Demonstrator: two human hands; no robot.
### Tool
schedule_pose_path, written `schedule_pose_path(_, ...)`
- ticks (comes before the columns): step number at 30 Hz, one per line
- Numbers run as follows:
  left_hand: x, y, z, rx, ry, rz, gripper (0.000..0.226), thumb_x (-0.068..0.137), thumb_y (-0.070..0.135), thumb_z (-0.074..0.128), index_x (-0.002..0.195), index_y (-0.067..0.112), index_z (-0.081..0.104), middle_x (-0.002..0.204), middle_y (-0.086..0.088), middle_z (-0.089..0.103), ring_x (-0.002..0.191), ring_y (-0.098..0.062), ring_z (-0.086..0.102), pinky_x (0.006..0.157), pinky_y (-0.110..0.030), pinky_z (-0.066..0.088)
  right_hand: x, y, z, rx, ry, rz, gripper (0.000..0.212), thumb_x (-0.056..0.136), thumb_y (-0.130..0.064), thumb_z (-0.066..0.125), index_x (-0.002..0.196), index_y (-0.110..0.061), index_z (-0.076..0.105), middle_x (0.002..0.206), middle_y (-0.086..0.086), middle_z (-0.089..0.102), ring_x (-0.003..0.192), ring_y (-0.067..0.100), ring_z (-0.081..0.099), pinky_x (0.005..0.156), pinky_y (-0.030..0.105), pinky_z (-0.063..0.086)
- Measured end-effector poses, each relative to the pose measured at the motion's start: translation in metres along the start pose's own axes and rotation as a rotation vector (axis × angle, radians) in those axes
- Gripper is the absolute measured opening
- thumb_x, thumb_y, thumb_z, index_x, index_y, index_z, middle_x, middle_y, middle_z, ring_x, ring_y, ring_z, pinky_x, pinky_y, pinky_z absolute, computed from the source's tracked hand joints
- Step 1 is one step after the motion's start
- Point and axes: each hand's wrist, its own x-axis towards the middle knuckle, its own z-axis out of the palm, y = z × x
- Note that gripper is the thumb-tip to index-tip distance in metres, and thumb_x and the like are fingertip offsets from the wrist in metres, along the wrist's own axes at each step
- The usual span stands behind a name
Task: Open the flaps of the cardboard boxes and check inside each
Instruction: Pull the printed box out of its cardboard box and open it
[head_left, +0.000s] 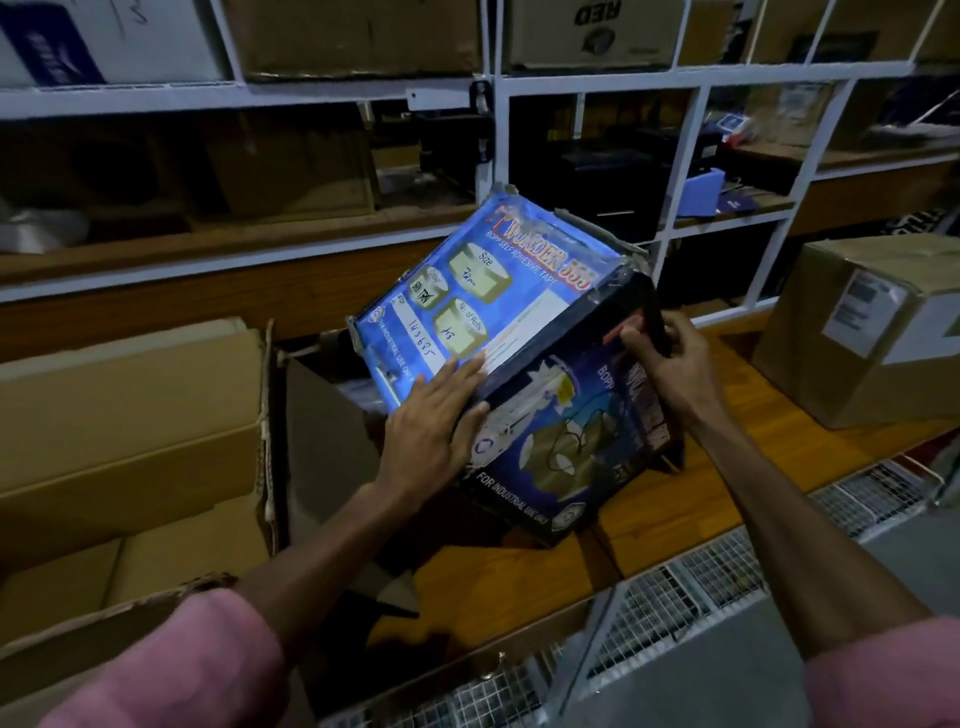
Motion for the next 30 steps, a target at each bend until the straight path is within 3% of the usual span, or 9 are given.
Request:
schedule_pose_path(5, -0.037, 0.002, 0.015, -0.094, -0.108, -0.232, 0.059, 0.105, 0.049, 0.036, 0.158, 0.023, 0.031, 0.163, 0.009, 0.031, 0.149, -0.017, 0.035, 0.111, -0.057, 0.043, -0.002, -0.025, 0.002, -0.129, -0.023, -0.123, 0.043, 0.074, -0.06, 0.077, 0.106, -0.034, 0.065, 0.112, 0.001, 0.057, 0.105, 0.014, 0.06, 0.088, 0.033, 0.052)
schedule_pose_path(10, -0.023, 0.004, 0.005, -0.044, -0.248, -0.399, 0.059, 0.103, 0.041, 0.052, 0.152, 0.021, 0.027, 0.145, -0.007, 0.054, 0.118, -0.027, 0.063, 0.096, -0.048, 0.053, -0.021, -0.034, 0.021, -0.189, -0.066, -0.242, 0.047, 0.085, -0.061, 0.065, 0.107, -0.02, 0.071, 0.102, 0.002, 0.054, 0.092, 0.009, 0.061, 0.083, 0.022, 0.05)
schedule_pose_path(14, -0.015, -0.012, -0.005, -0.012, -0.37, -0.463, 0.059, 0.101, 0.046, 0.052, 0.146, 0.014, 0.032, 0.136, -0.01, 0.061, 0.116, -0.034, 0.062, 0.084, -0.039, 0.044, -0.023, -0.041, 0.04, -0.28, -0.113, -0.267, 0.04, 0.088, -0.06, 0.059, 0.104, -0.025, 0.071, 0.098, 0.001, 0.058, 0.095, 0.016, 0.058, 0.084, 0.035, 0.049)
schedule_pose_path(17, -0.011, -0.022, -0.012, -0.037, -0.472, -0.555, 0.064, 0.1, 0.052, 0.051, 0.146, 0.011, 0.032, 0.132, -0.012, 0.062, 0.114, -0.035, 0.063, 0.083, -0.035, 0.044, -0.017, -0.05, 0.051, -0.325, -0.17, -0.223, 0.033, 0.094, -0.049, 0.06, 0.101, -0.02, 0.073, 0.095, 0.0, 0.059, 0.089, 0.017, 0.057, 0.078, 0.034, 0.045)
schedule_pose_path(20, -0.016, -0.039, -0.013, -0.022, -0.638, -0.592, 0.063, 0.099, 0.044, 0.057, 0.149, 0.015, 0.032, 0.136, -0.014, 0.06, 0.118, -0.036, 0.061, 0.092, -0.039, 0.05, -0.006, -0.056, 0.058, -0.36, -0.209, -0.205, 0.032, 0.097, -0.042, 0.059, 0.097, -0.014, 0.074, 0.095, 0.003, 0.069, 0.089, 0.018, 0.061, 0.077, 0.034, 0.045)
schedule_pose_path(24, -0.034, -0.038, 0.008, 0.168, -1.018, -0.633, 0.026, 0.1, 0.026, 0.056, 0.124, 0.016, 0.055, 0.119, -0.012, 0.059, 0.122, -0.033, 0.059, 0.077, -0.015, 0.045, -0.001, -0.037, 0.067, -0.413, -0.379, -0.178, 0.019, 0.095, -0.028, 0.063, 0.09, -0.012, 0.073, 0.086, 0.006, 0.072, 0.086, 0.023, 0.066, 0.076, 0.035, 0.046)
schedule_pose_path(25, -0.034, -0.034, 0.014, 0.193, -0.989, -0.656, 0.025, 0.098, 0.026, 0.057, 0.121, 0.016, 0.058, 0.12, -0.013, 0.06, 0.12, -0.034, 0.06, 0.082, -0.02, 0.048, -0.003, -0.029, 0.069, -0.441, -0.424, -0.177, 0.017, 0.094, -0.025, 0.064, 0.089, -0.011, 0.074, 0.085, 0.005, 0.072, 0.085, 0.023, 0.067, 0.074, 0.034, 0.046)
schedule_pose_path(27, -0.026, -0.024, 0.018, 0.234, -0.766, -0.717, 0.026, 0.095, 0.033, 0.058, 0.112, 0.014, 0.061, 0.122, -0.015, 0.063, 0.115, -0.039, 0.062, 0.09, -0.04, 0.053, -0.002, -0.009, 0.07, -0.526, -0.475, -0.175, 0.016, 0.093, -0.025, 0.064, 0.09, -0.014, 0.075, 0.087, 0.005, 0.07, 0.087, 0.024, 0.065, 0.072, 0.033, 0.044)
schedule_pose_path(30, -0.004, -0.015, 0.019, 0.093, -0.43, -0.82, 0.02, 0.097, 0.034, 0.055, 0.091, 0.015, 0.056, 0.112, -0.018, 0.065, 0.106, -0.043, 0.062, 0.08, -0.039, 0.047, 0.01, 0.016, 0.069, -0.585, -0.479, -0.192, 0.026, 0.093, -0.039, 0.058, 0.1, -0.019, 0.073, 0.102, 0.006, 0.068, 0.099, 0.027, 0.061, 0.079, 0.036, 0.045)
